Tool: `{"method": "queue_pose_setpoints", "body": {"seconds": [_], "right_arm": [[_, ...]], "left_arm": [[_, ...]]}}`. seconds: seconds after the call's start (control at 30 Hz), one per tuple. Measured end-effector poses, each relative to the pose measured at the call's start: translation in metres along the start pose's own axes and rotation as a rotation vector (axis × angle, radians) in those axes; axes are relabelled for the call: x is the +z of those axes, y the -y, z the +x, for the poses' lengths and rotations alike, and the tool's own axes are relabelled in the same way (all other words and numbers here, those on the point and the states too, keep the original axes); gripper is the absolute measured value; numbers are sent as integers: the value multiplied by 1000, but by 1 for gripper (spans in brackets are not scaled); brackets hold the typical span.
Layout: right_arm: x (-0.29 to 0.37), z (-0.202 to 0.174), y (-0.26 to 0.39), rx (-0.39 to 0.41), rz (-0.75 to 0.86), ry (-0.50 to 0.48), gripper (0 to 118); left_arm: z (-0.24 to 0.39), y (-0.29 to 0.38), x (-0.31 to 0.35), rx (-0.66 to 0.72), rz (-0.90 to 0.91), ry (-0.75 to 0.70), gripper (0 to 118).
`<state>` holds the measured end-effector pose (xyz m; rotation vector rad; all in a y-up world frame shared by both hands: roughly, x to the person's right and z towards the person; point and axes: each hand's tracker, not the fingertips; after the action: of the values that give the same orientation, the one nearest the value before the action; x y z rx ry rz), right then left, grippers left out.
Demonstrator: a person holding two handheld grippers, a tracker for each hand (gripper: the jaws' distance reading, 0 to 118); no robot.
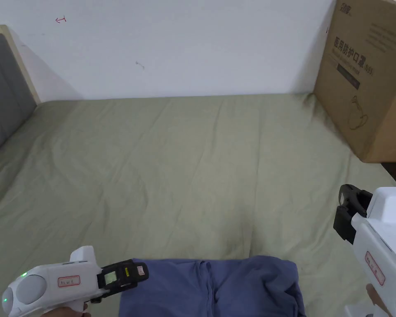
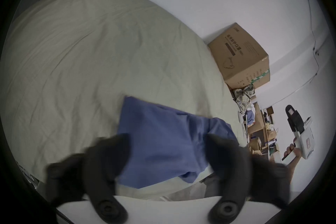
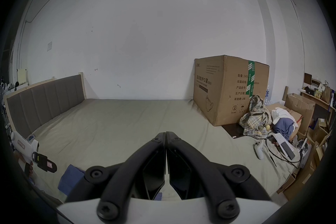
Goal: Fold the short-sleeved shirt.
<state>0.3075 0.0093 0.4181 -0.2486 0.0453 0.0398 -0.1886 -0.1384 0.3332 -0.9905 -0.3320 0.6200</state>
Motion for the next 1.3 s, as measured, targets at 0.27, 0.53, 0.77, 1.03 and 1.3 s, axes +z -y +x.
{"method": "queue_pose_setpoints", "body": {"seconds": [0.27, 0.53, 0.77, 1.03, 1.3], "right_arm": [[-10, -4, 8, 16, -28, 1, 0], [-14, 3, 13, 37, -56, 31, 0], [-12, 6, 7, 39, -48, 40, 0], [-7, 2, 0, 27, -14, 17, 0], [0, 0, 0, 21, 3, 3, 0]], "left_arm": [[-38, 0, -35, 37, -68, 44, 107], [-38, 10, -67, -3, -109, -24, 34], [-17, 12, -44, -67, -54, -29, 7], [-20, -6, 14, -95, 8, -112, 5], [22, -13, 61, -151, 55, -205, 5]]}}
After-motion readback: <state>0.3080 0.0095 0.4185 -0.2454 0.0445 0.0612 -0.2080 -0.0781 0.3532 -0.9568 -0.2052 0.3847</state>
